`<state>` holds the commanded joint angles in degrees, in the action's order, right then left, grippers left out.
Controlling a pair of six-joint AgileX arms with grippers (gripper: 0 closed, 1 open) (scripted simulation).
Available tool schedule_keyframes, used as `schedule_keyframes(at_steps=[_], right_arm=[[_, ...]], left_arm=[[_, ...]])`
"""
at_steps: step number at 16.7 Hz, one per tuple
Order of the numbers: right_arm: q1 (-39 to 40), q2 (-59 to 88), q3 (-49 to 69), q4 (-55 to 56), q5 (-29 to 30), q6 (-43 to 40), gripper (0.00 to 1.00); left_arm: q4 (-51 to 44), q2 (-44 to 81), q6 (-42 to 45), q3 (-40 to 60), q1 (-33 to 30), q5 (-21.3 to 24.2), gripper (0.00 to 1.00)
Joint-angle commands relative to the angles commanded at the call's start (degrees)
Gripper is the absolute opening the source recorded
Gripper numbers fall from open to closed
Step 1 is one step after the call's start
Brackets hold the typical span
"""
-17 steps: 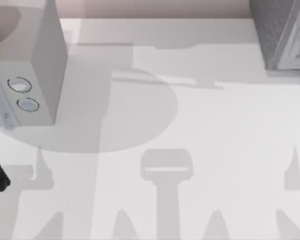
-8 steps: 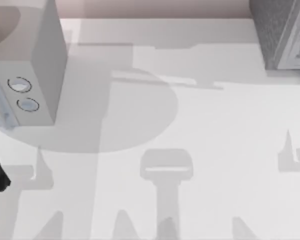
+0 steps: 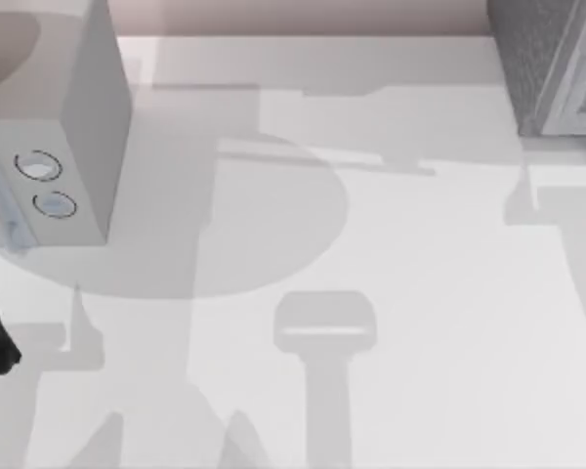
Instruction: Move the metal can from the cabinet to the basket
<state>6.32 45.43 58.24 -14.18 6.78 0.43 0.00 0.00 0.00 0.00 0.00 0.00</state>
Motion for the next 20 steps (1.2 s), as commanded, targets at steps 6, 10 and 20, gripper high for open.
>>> schedule_keyframes(at_steps=[6,10,20], right_arm=[[2.8,21.4,29.0,-6.9,3.2,0.3,1.0],[4.0,29.3,39.8,-9.3,4.3,0.4,1.0],[7.9,32.3,42.3,-8.7,8.3,0.4,1.0]], left_arm=[[0.0,0.0,0.0,0.0,0.0,0.0,1.0],[0.0,0.0,0.0,0.0,0.0,0.0,1.0],[0.0,0.0,0.0,0.0,0.0,0.0,1.0]])
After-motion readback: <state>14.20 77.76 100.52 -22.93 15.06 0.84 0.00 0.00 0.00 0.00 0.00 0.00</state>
